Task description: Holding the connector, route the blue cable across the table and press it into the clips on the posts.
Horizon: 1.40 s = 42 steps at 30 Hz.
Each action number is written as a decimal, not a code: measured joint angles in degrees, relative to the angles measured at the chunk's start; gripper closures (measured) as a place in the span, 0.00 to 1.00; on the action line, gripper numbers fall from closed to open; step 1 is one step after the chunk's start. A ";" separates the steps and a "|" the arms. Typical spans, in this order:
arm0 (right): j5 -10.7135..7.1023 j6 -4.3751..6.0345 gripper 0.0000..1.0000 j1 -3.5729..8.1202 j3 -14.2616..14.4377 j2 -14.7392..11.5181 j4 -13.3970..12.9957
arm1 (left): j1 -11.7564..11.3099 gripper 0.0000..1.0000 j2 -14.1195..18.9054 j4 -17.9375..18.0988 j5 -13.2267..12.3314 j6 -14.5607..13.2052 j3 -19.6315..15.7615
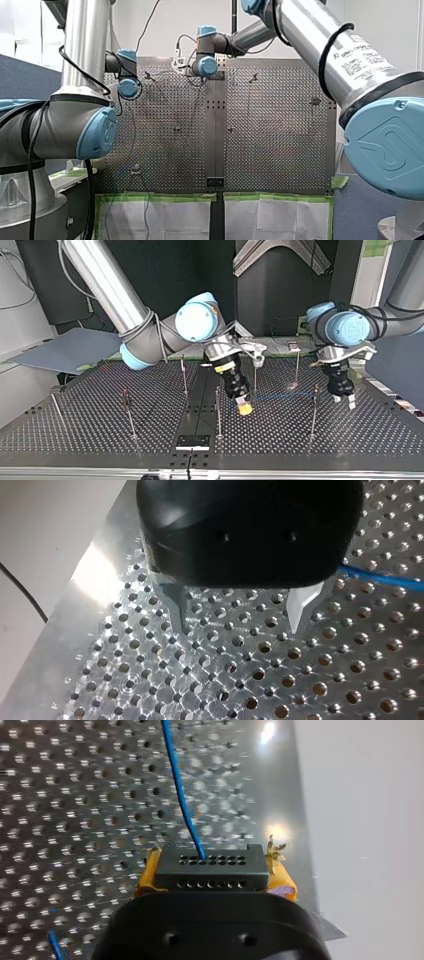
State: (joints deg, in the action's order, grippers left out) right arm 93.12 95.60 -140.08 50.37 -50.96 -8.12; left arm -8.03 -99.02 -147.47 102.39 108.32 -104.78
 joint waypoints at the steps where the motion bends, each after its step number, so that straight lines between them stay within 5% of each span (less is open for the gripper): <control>1: 0.11 0.00 1.00 -0.06 0.03 0.20 0.13 | 0.11 0.00 0.28 -0.50 0.45 0.15 -0.02; 6: 0.39 0.03 1.00 -0.34 0.06 1.15 0.42 | 0.75 0.00 2.32 -3.15 1.11 1.63 -0.11; 19: 0.40 0.04 1.00 -0.75 0.16 3.19 0.62 | 2.17 0.00 8.30 -9.27 -3.45 2.94 -4.41; 35: 0.44 0.04 1.00 -0.31 0.14 3.29 0.62 | 4.14 0.00 16.19 -17.33 -3.71 -1.20 -8.57; 42: 0.48 -0.15 1.00 -0.14 0.11 3.27 0.61 | 5.22 0.00 18.60 -17.16 -5.99 -4.46 -9.19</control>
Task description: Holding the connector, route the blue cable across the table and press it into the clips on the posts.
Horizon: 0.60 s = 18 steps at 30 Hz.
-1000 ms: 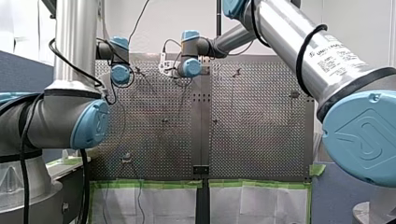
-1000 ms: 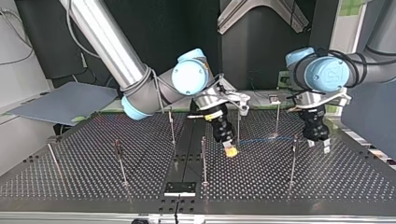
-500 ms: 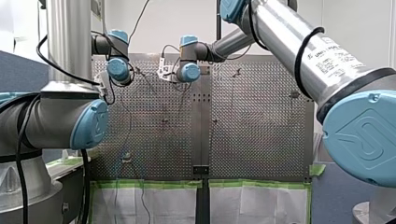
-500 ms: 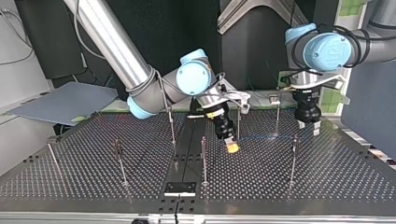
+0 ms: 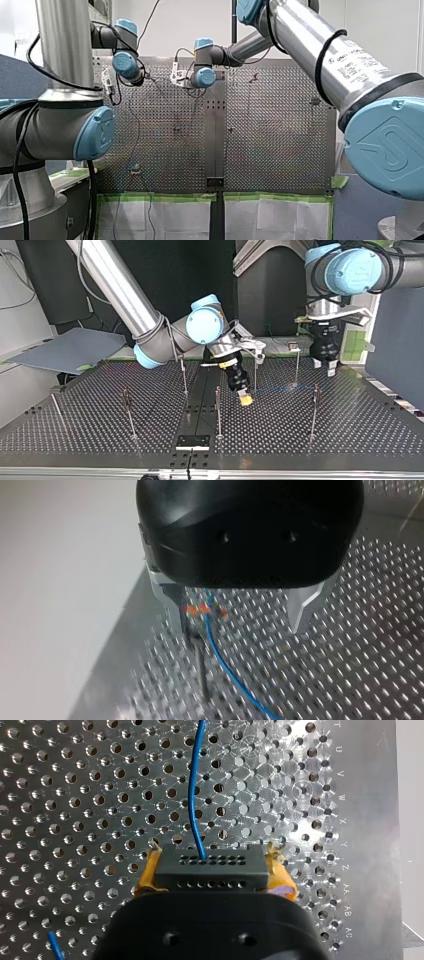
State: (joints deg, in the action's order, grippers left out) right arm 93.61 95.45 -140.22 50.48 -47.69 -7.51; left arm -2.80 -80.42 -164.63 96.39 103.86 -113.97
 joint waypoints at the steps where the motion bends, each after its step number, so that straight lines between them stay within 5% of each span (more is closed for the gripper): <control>1: 0.00 -0.03 1.00 0.01 -0.02 -0.01 0.01 | 0.13 0.00 0.15 0.27 -0.48 -0.48 -0.03; 11: -0.07 -0.16 1.00 0.04 -1.08 -0.44 0.82 | 2.29 0.00 -1.42 2.94 -5.46 -5.59 -0.02; 18: -0.07 -0.07 1.00 0.13 -1.42 -1.19 1.47 | 3.64 0.00 -1.75 5.80 -6.26 -8.80 -0.01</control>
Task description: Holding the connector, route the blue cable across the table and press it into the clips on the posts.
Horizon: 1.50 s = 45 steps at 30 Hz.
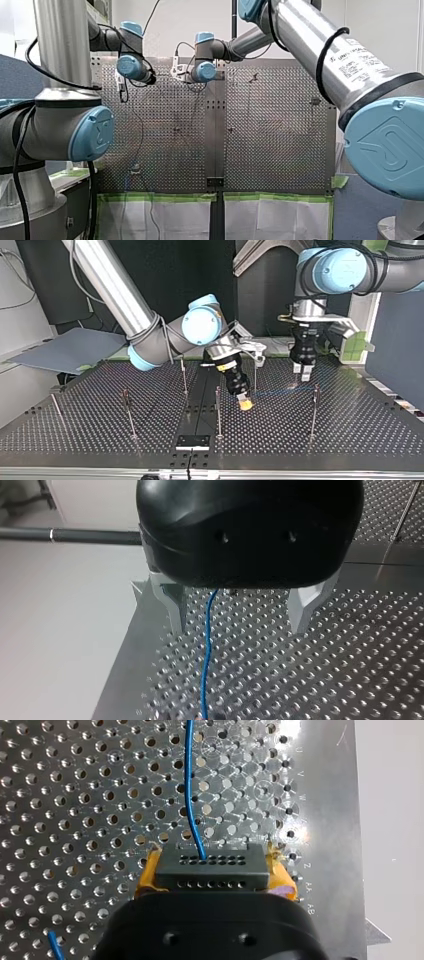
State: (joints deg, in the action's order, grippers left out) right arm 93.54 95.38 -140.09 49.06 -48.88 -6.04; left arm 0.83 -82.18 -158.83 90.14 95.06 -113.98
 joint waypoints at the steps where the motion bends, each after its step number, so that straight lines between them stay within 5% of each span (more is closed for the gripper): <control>1: 0.00 0.04 1.00 0.01 0.00 -0.02 0.09 | 0.14 0.00 -0.13 0.46 0.00 -0.43 0.00; 13: 0.16 0.25 1.00 0.31 -0.04 -0.05 0.47 | 2.18 0.00 -3.58 5.79 2.24 -1.63 0.81; 27: 0.16 0.18 1.00 1.16 0.00 -0.01 0.44 | 4.72 0.00 -9.59 8.21 9.13 -3.33 5.57; 36: 0.16 0.02 1.00 1.24 0.02 0.03 0.37 | 4.98 0.00 -14.32 10.02 9.82 -3.37 6.92; 45: 0.17 -0.01 1.00 1.27 -0.01 0.10 0.24 | 4.73 0.05 -15.17 10.04 10.83 -3.08 7.06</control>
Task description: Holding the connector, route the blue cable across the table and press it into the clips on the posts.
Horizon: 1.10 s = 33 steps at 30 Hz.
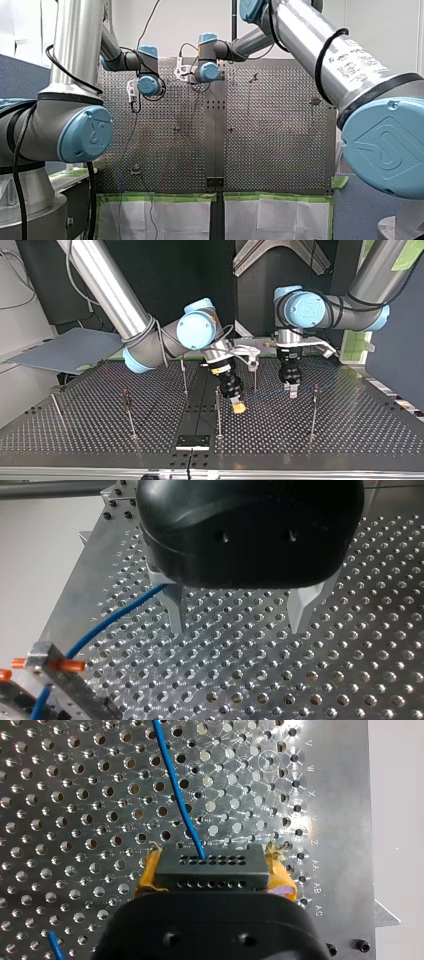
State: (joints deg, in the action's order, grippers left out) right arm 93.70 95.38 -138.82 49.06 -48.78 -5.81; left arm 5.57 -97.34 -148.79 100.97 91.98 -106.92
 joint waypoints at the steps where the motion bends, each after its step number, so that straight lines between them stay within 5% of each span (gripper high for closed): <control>1: 0.00 0.00 1.00 0.00 0.01 0.00 0.00 | -0.01 0.05 -0.01 -0.03 0.05 0.09 0.00; 2: 0.00 0.00 1.00 -0.01 0.01 0.01 0.00 | 0.00 0.29 -0.03 -0.06 0.09 0.22 0.00; 3: 0.00 0.00 1.00 -0.03 0.00 0.02 0.01 | 0.00 0.29 -0.03 -0.06 0.10 0.32 -0.01; 5: 0.00 0.00 1.00 -0.07 -0.01 0.02 0.07 | 0.00 0.60 -0.01 -0.02 0.12 0.80 -0.01; 10: -0.01 -0.03 1.00 -0.29 0.04 0.09 0.21 | -0.01 0.82 0.00 -0.03 0.14 2.59 -0.02; 11: 0.00 -0.04 1.00 -0.35 0.08 0.10 0.22 | -0.01 1.00 0.00 -0.06 0.14 2.87 -0.02; 23: 0.00 -0.16 1.00 -0.52 3.86 0.29 0.35 | -0.10 1.00 0.01 -1.45 0.65 4.94 -2.45; 33: 0.04 -0.14 1.00 -0.21 8.64 0.29 0.47 | 0.02 1.00 -0.11 2.59 1.87 5.03 -7.35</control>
State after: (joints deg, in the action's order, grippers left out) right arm 93.75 95.23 -139.03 57.69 -48.49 -5.33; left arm 5.59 -97.45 -146.20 102.84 97.02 -114.27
